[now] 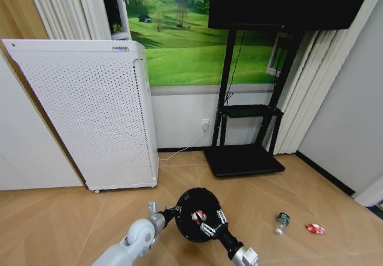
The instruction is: Pick up the trash bin and place the garbage on the floor into it.
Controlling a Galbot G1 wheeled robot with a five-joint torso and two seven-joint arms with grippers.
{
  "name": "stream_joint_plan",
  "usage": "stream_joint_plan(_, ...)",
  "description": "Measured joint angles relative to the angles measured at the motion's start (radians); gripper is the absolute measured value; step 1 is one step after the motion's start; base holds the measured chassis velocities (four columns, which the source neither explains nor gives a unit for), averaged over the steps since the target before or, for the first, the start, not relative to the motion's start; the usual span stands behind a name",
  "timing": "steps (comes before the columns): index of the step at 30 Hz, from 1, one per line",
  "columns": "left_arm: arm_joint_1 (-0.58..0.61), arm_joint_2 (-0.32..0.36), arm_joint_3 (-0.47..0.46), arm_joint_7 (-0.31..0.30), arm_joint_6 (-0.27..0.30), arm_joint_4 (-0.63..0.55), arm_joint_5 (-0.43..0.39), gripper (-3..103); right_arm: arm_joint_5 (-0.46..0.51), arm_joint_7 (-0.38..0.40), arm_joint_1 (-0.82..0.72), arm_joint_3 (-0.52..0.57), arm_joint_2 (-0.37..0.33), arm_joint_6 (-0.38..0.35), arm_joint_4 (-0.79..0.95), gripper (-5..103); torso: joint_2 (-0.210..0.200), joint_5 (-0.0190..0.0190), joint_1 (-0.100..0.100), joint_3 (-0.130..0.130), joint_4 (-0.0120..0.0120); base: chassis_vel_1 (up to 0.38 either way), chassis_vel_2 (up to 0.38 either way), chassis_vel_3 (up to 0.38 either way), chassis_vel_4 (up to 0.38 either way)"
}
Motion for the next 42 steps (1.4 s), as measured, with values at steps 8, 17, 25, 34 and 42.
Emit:
stream_joint_plan(8, 0.116, 0.005, -0.182, -0.125, 0.000, -0.092, -0.046, 3, 0.046, 0.062, 0.000, 0.028, 0.015, -0.055, 0.027, 100, 0.000, -0.0001, 0.000, 0.000, 0.0005, 0.000, 0.000, 0.000, 0.000)
stream_joint_plan(17, 0.222, 0.021, -0.404, -0.203, -0.028, -0.154, -0.110, 3, 0.084, 0.114, 0.010, 0.083, 0.077, -0.076, -0.020, 100, 0.000, 0.0002, 0.000, 0.000, 0.0003, -0.047, -0.046, 0.040, 0.028)
stream_joint_plan(25, 0.340, -0.014, -0.575, -0.206, -0.031, -0.181, -0.115, 3, 0.096, 0.211, 0.050, 0.106, 0.073, -0.166, -0.088, 100, 0.000, -0.0001, 0.000, 0.000, 0.0003, -0.170, -0.178, 0.183, 0.182)
stream_joint_plan(34, 0.431, -0.049, -0.760, -0.185, -0.033, -0.206, -0.117, 3, 0.141, 0.294, 0.108, 0.094, 0.071, -0.261, -0.168, 100, 0.000, 0.0000, 0.000, 0.000, 0.0004, -0.270, -0.279, 0.280, 0.274)
stream_joint_plan(42, 0.492, -0.065, -0.853, -0.158, -0.034, -0.208, -0.118, 3, 0.233, 0.378, 0.200, 0.077, 0.109, -0.327, -0.315, 100, 0.000, 0.0004, 0.000, 0.000, -0.0001, -0.334, -0.329, 0.329, 0.339)
